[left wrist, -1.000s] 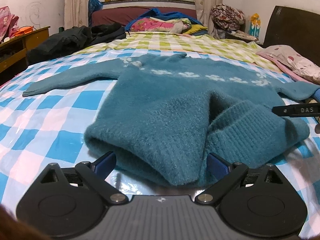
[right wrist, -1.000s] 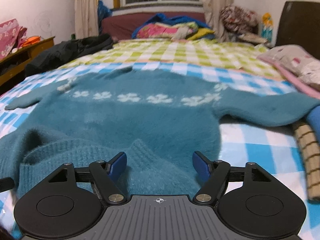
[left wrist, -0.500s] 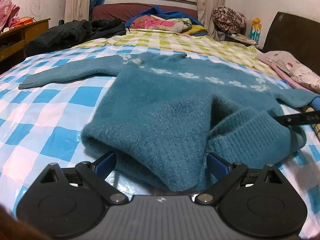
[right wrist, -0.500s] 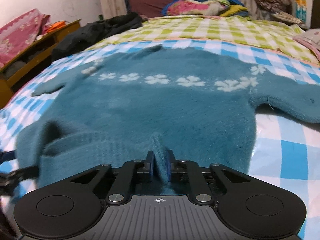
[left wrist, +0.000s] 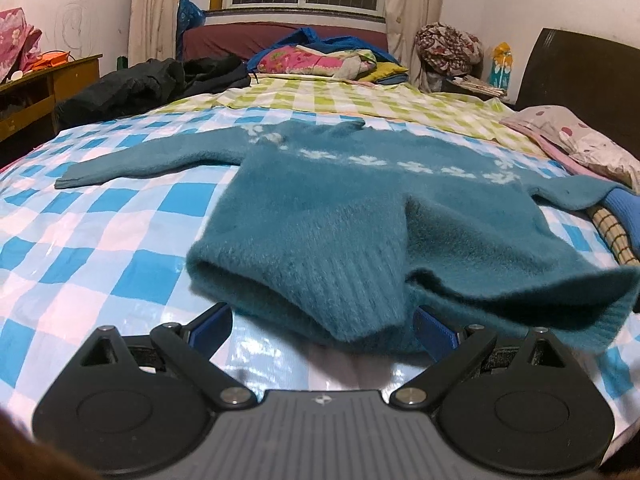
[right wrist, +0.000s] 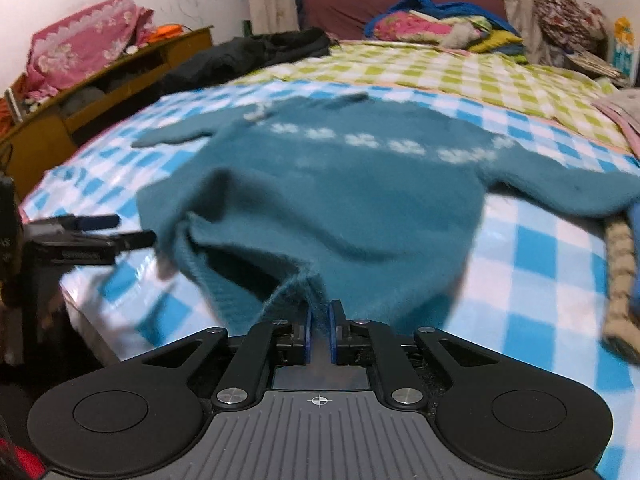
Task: Fold small clothes
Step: 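Close the right gripper on the folded hem edge, then pull the held hem away from the collar to unfold the sweater body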
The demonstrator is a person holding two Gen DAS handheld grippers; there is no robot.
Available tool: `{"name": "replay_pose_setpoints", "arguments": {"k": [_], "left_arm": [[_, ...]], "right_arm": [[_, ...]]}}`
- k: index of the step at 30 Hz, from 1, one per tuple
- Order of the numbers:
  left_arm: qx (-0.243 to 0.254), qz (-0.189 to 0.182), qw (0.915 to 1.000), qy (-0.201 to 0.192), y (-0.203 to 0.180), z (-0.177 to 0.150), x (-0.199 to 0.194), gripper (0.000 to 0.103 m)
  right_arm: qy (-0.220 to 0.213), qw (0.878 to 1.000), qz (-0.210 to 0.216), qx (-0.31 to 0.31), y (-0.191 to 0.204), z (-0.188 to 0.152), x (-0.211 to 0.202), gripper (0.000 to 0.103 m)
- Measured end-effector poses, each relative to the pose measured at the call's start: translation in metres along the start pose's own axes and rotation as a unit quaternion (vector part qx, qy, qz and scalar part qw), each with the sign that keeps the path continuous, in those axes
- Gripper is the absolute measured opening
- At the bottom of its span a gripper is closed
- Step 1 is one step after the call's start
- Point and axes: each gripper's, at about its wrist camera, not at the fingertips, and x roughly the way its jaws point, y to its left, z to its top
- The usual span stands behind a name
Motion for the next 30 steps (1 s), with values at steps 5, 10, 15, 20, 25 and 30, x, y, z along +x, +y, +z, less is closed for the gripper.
{"name": "replay_pose_setpoints", "arguments": {"k": [5,10,15,20,25,30], "left_arm": [[0.004,0.006,1.0000,0.001,-0.001,-0.005,-0.005,0.102],[0.012,0.025,0.9996,0.010,-0.003,-0.008,0.004,0.102],[0.001,0.033,0.9993,0.013,0.002,-0.008,0.008,0.102],[-0.010,0.036,0.9992,0.010,0.006,-0.004,0.013,0.102],[0.012,0.056,0.9983,0.002,0.000,-0.002,0.019,0.102],[-0.002,0.085,0.9963,-0.004,0.005,0.002,0.027,0.103]], "right_arm": [[0.033,0.999,-0.007,0.009,-0.003,-0.025,-0.004,0.001],[0.028,0.999,-0.029,-0.011,0.009,-0.035,-0.003,0.007],[0.011,0.999,-0.030,-0.037,0.026,-0.035,0.006,0.015],[0.017,0.997,-0.045,-0.057,0.038,-0.044,0.026,0.032],[0.025,0.993,-0.091,-0.074,0.043,-0.050,0.043,0.029],[0.022,0.992,-0.123,-0.036,0.025,-0.047,0.041,0.014]]}}
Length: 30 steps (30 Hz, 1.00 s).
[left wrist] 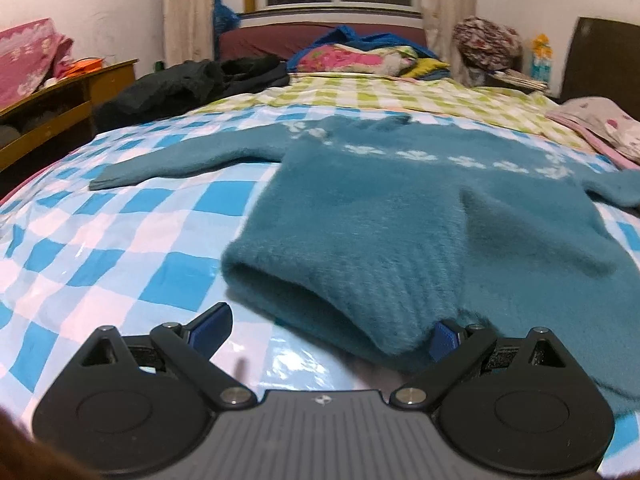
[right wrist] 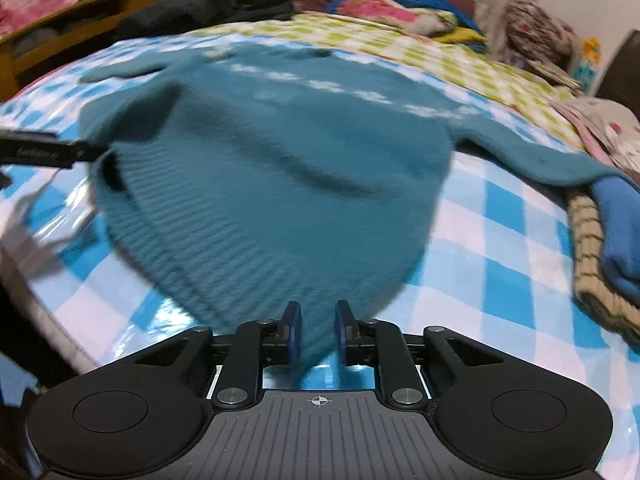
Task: Fold small clothes
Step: 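Pull the held hem away from the collar to unfold the sweater body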
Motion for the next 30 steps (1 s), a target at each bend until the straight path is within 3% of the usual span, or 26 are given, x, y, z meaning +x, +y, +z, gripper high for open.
{"name": "replay_pose_setpoints", "arguments": {"k": [3,7,14,19,25,30], "left_arm": [[-0.008,0.027,0.9996,-0.008,0.004,0.005,0.003,0.103],[-0.035,0.040,0.9981,-0.033,0.015,0.014,-0.004,0.103],[-0.033,0.060,0.9957,-0.063,0.026,0.039,-0.003,0.103],[-0.042,0.082,0.9920,-0.087,0.042,0.051,-0.019,0.103],[-0.047,0.102,0.9915,-0.065,0.064,0.037,-0.029,0.103],[-0.042,0.108,0.9926,-0.035,0.073,0.019,-0.033,0.103]], "right_arm": [[0.004,1.000,-0.015,0.017,-0.010,0.000,0.001,0.011],[0.003,0.999,-0.002,0.037,-0.013,-0.002,-0.002,0.011],[-0.042,0.997,0.064,0.018,0.015,0.015,-0.017,0.013],[-0.067,0.987,0.141,-0.024,0.051,0.029,-0.023,0.018],[-0.065,0.976,0.196,-0.065,0.089,0.039,-0.011,0.018],[-0.052,0.975,0.201,-0.081,0.097,0.038,-0.007,0.019]]}}
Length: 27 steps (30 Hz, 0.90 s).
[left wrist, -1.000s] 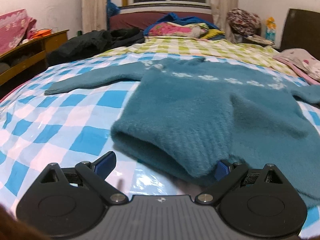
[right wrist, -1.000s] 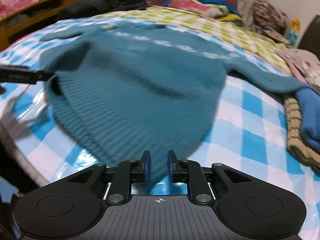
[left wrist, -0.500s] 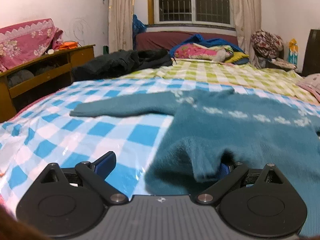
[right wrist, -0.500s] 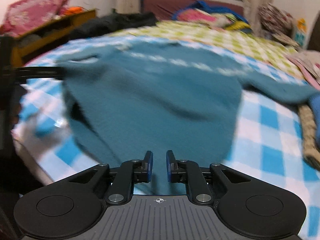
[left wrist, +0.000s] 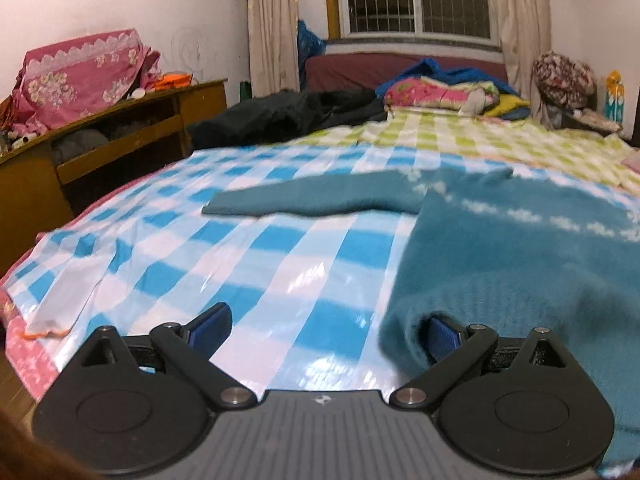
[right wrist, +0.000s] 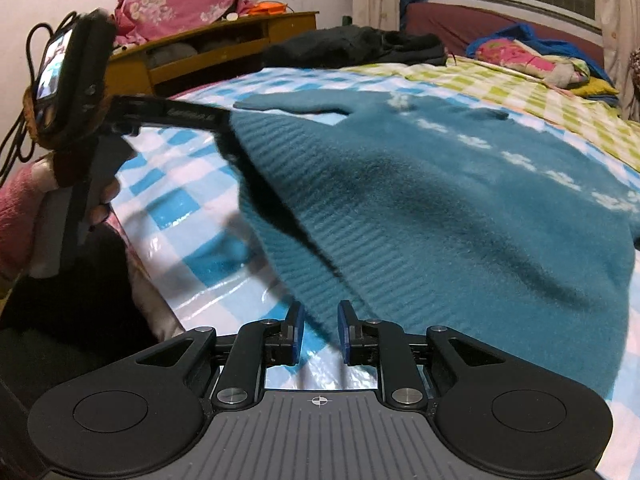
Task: Fold small clothes
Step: 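Pull the held hem away from the collar to unfold the sweater body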
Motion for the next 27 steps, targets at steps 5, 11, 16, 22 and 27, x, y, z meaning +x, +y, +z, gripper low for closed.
{"name": "replay_pose_setpoints", "arguments": {"k": [5,11,16,22,27], "left_arm": [[-0.005,-0.023,0.9988,0.042,0.010,-0.012,-0.009,0.103],[0.009,-0.034,0.9985,0.041,0.003,-0.020,-0.025,0.103],[0.027,-0.048,0.9984,0.016,-0.013,-0.018,-0.035,0.103],[0.010,-0.060,0.9980,0.020,-0.012,-0.016,-0.038,0.103],[-0.008,-0.067,0.9974,0.027,-0.010,-0.016,-0.034,0.103]], "right_arm": [[0.019,0.998,-0.047,0.039,-0.026,-0.013,-0.012,0.020],[0.027,0.984,-0.127,0.124,-0.070,-0.041,-0.039,0.026],[0.035,0.977,-0.168,0.125,-0.081,-0.058,-0.043,0.038],[0.035,0.982,-0.164,0.086,-0.068,-0.060,-0.032,0.051],[0.039,0.981,-0.180,0.063,-0.064,-0.059,-0.022,0.034]]}}
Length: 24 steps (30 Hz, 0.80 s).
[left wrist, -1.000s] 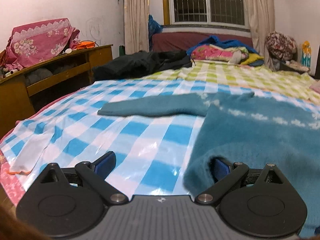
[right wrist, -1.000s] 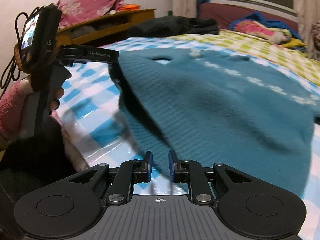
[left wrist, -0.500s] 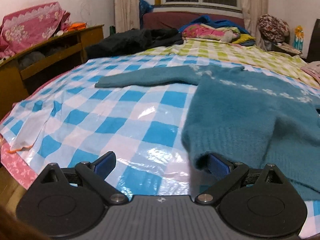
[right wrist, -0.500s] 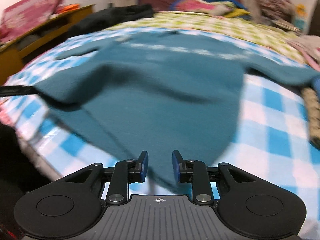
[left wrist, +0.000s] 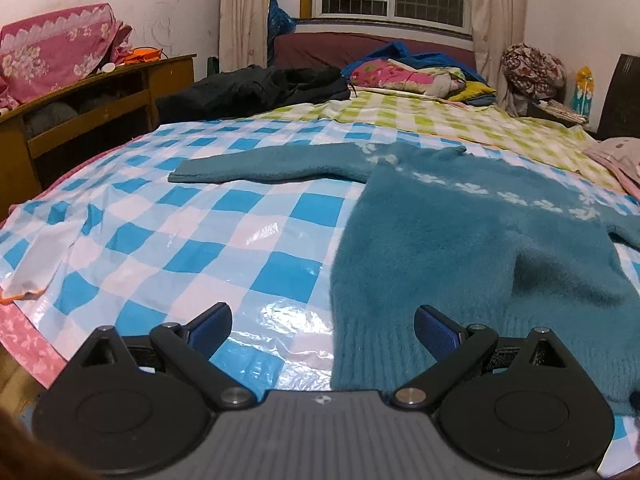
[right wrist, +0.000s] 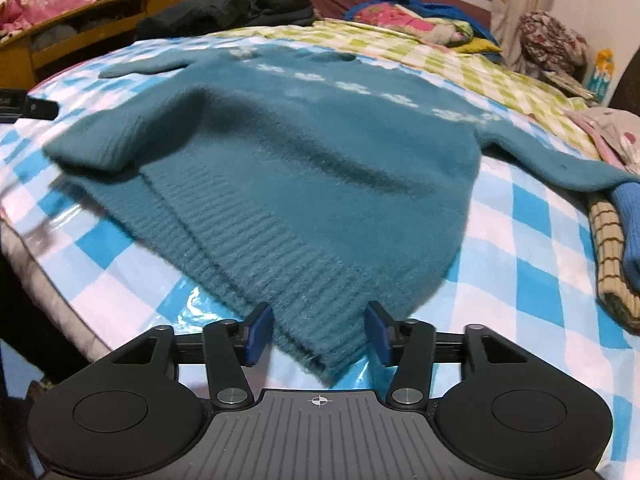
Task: Fold small clothes
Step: 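Pull the held hem away from the collar to unfold the sweater body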
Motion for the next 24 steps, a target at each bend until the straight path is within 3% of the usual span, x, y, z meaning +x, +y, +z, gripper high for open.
{"name": "replay_pose_setpoints", "arguments": {"k": [1,5,10,13,18,24], "left_arm": [[0.000,-0.002,1.0000,-0.001,-0.001,0.000,0.000,0.103],[0.009,-0.008,0.9999,-0.004,-0.007,0.001,0.003,0.103],[0.040,-0.013,0.9991,-0.008,-0.019,-0.001,0.005,0.103],[0.076,-0.009,0.9970,0.010,-0.033,-0.009,0.019,0.103],[0.089,-0.011,0.9950,0.045,-0.037,-0.016,0.037,0.103],[0.089,-0.013,0.9950,0.043,-0.036,-0.014,0.039,0.103]], "right_arm": [[0.001,1.000,-0.001,0.013,-0.004,0.001,-0.001,0.018],[0.000,0.998,0.010,0.066,-0.025,0.003,-0.012,0.009],[-0.017,0.992,0.000,0.122,-0.055,0.008,-0.039,0.007],[-0.011,0.990,-0.005,0.142,-0.067,0.006,-0.044,0.005],[0.039,0.992,0.001,0.122,-0.053,-0.005,-0.022,0.008],[0.032,0.992,0.010,0.120,-0.054,-0.002,-0.041,0.015]]}}
